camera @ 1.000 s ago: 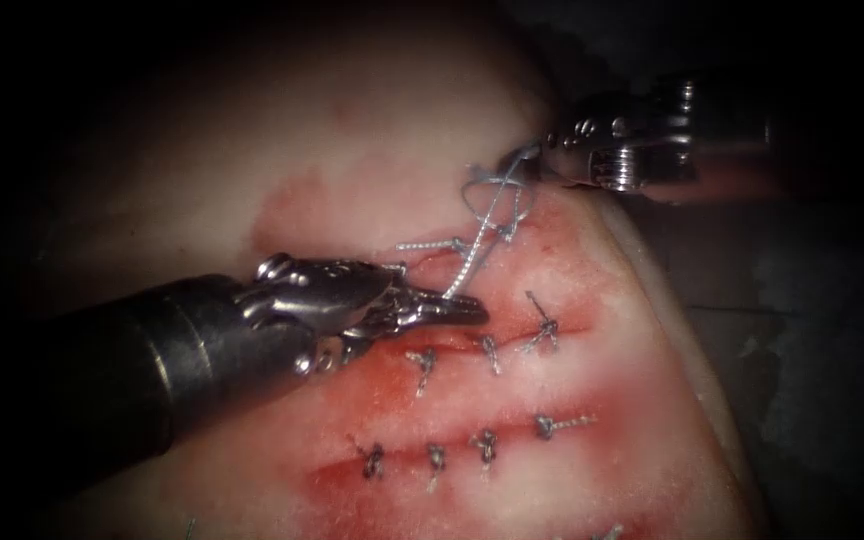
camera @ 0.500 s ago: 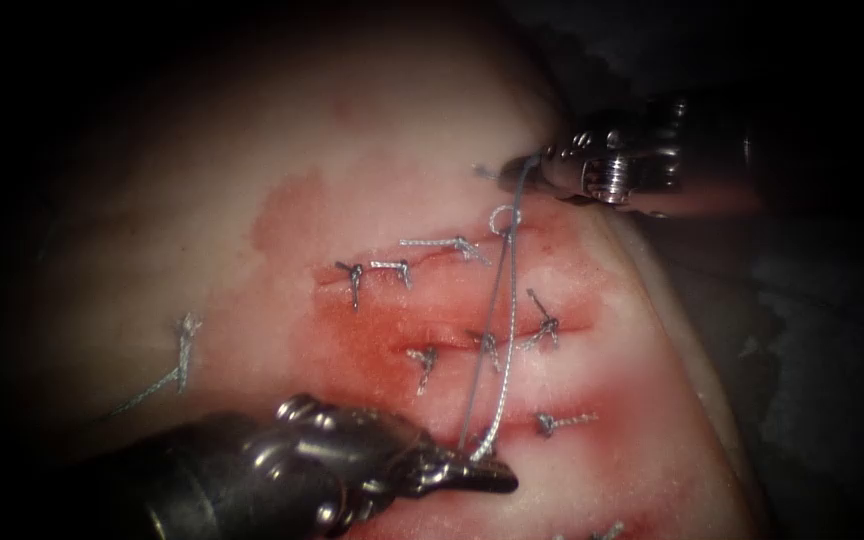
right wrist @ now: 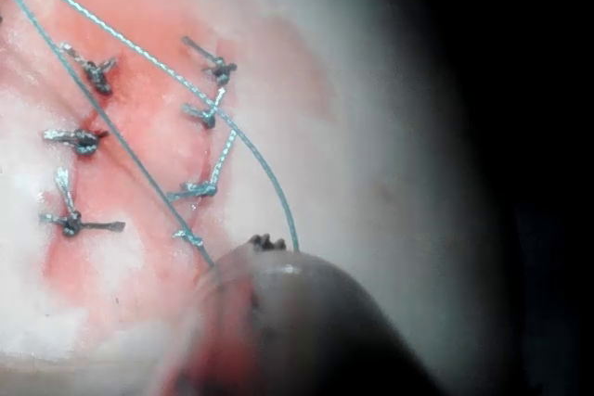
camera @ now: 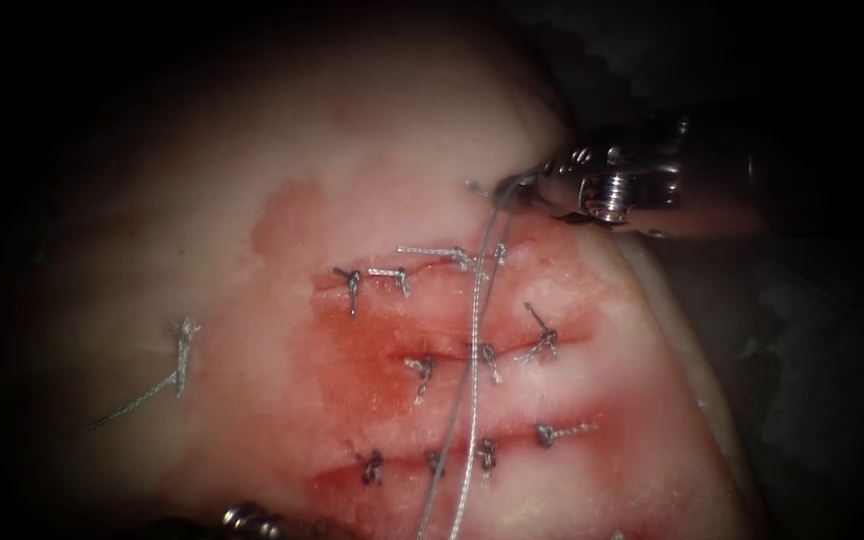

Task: Wound Closure

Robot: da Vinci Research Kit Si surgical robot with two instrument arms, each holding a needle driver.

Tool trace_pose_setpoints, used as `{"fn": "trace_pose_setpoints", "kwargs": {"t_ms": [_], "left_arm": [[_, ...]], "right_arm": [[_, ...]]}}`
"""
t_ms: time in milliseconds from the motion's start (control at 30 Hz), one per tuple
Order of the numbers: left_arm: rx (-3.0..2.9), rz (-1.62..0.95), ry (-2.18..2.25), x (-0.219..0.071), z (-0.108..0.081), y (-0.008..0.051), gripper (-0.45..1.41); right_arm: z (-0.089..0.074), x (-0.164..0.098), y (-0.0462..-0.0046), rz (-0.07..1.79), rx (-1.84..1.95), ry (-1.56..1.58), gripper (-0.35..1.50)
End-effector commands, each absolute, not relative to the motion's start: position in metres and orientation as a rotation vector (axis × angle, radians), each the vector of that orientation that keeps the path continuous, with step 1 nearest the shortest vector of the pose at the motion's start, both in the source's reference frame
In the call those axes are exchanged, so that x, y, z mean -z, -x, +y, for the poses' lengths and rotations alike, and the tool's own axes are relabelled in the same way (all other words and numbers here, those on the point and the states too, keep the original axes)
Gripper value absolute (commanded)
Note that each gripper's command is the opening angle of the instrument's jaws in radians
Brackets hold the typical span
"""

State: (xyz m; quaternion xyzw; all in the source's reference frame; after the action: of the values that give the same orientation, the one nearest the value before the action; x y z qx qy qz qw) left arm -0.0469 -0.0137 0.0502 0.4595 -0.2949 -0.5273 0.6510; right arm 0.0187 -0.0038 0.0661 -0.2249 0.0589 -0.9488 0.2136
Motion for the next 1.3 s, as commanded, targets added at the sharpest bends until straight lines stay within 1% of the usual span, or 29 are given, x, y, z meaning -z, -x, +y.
{"fn": "trace_pose_setpoints", "kwargs": {"t_ms": [33, 733, 1033, 1200, 1300], "left_arm": [[1.195, -0.672, -1.042, -0.0505, -0.013, 0.0475, -0.45], [1.173, -0.641, -1.088, -0.0512, -0.016, 0.0487, -0.45], [1.17, -0.638, -1.1, -0.051, -0.0166, 0.0489, -0.45], [1.193, -0.663, -1.086, -0.051, -0.0156, 0.049, -0.45], [1.207, -0.747, -1.036, -0.051, -0.0135, 0.0492, -0.45]], "right_arm": [[-0.0031, -0.0663, -0.0196, 0.149, 2.624, 0.628, -0.35], [-0.0016, -0.0668, -0.0196, -0.026, 2.524, 0.543, -0.35], [-0.0006, -0.0668, -0.0193, -0.036, 2.514, 0.535, -0.35], [-0.0012, -0.0665, -0.0197, 0.026, 2.524, 0.576, -0.35], [-0.0015, -0.0661, -0.0202, 0.026, 2.574, 0.626, -0.35]]}}
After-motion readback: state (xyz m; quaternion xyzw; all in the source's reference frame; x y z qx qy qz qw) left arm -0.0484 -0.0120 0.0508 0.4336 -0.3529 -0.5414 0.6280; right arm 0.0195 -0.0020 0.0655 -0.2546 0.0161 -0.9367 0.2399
